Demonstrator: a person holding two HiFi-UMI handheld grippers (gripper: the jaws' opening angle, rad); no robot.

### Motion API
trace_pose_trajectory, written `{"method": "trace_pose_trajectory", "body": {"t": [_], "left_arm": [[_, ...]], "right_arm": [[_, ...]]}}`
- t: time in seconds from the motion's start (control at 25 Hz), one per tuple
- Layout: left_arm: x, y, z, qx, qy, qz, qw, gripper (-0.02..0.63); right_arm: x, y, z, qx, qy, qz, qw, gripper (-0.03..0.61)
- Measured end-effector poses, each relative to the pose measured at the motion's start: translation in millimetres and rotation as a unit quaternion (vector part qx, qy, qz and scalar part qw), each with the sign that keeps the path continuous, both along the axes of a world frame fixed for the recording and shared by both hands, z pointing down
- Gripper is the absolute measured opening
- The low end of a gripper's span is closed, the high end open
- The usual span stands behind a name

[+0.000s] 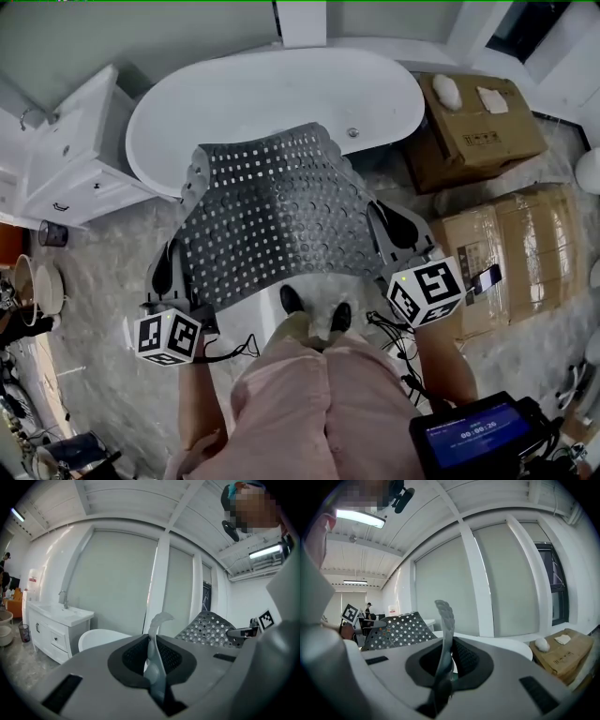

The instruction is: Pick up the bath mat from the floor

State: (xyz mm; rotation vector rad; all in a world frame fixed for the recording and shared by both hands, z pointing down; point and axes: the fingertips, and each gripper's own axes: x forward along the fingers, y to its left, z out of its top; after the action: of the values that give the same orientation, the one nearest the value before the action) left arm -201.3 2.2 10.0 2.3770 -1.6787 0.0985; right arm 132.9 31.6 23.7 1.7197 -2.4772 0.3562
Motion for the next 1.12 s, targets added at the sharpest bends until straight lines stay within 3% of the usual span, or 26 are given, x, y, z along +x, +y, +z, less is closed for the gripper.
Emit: {"method": "trace_pose_trajectory", "body": {"t": [1.12], "left_arm": [[13,14,-8,0.021,-0.005,0.005,0.9998,0.035]], "right_arm": [[10,15,-12,0.033,0.032,0.026,0.999,0.026]]}}
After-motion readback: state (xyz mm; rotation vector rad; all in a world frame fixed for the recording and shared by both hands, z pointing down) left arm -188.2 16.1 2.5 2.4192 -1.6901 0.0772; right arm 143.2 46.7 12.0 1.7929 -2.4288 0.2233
